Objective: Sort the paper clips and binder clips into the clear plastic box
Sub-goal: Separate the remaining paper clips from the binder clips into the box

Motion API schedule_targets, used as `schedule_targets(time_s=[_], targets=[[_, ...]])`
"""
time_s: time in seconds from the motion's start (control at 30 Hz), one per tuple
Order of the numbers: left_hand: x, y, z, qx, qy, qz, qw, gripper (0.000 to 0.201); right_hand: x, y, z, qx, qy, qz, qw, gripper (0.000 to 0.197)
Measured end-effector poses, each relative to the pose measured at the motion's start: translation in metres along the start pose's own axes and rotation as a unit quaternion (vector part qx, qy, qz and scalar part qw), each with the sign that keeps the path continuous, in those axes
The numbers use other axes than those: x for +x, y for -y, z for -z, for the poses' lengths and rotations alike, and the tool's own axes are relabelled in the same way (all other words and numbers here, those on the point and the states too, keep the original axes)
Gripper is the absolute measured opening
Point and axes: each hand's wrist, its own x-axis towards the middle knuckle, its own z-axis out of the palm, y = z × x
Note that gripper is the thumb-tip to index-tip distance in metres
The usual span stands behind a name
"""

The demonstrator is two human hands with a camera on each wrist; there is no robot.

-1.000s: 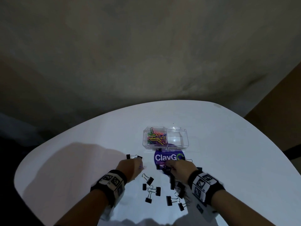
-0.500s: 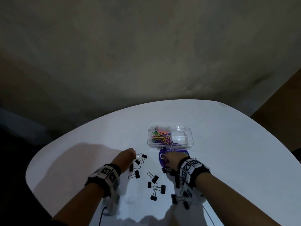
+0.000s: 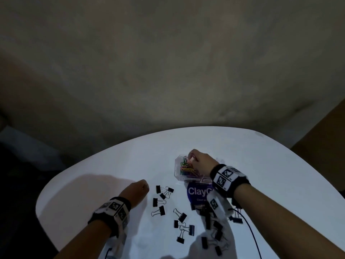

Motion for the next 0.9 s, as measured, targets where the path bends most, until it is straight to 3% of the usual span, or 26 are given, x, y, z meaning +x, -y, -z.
schedule_targets(time_s=[0.17, 0.4, 0.5, 0.6, 0.73, 0.83, 0.9], targets=[[-0.014, 0.033, 0.008, 0.099, 0.040, 0.053, 0.993, 0.031, 0.041, 0.009, -0.012, -0.038, -0.016, -0.047, 0.998, 0.022], [-0.046, 0.045, 0.008, 0.250, 0.119, 0.101, 0.956, 0.052, 0.033, 0.015, -0.023, -0.122, 0.008, -0.028, 0.992, 0.031], [-0.054, 0.042, -0.008, 0.282, 0.112, 0.083, 0.949, 0.041, 0.018, 0.017, -0.017, -0.122, 0.011, -0.022, 0.992, 0.036], [-0.055, 0.039, -0.013, 0.289, 0.102, 0.082, 0.948, 0.033, 0.002, 0.009, -0.013, -0.121, 0.005, -0.018, 0.992, 0.040], [-0.051, 0.031, -0.010, 0.257, 0.101, 0.086, 0.957, 0.043, -0.006, -0.004, -0.019, -0.084, -0.044, -0.014, 0.995, 0.040], [-0.040, 0.016, -0.001, 0.195, 0.084, 0.084, 0.974, 0.041, -0.010, -0.003, -0.034, -0.130, 0.034, 0.008, 0.991, 0.036], [-0.030, 0.000, 0.007, 0.163, 0.074, 0.069, 0.981, 0.038, -0.011, -0.002, -0.038, -0.145, 0.045, 0.007, 0.988, 0.035]])
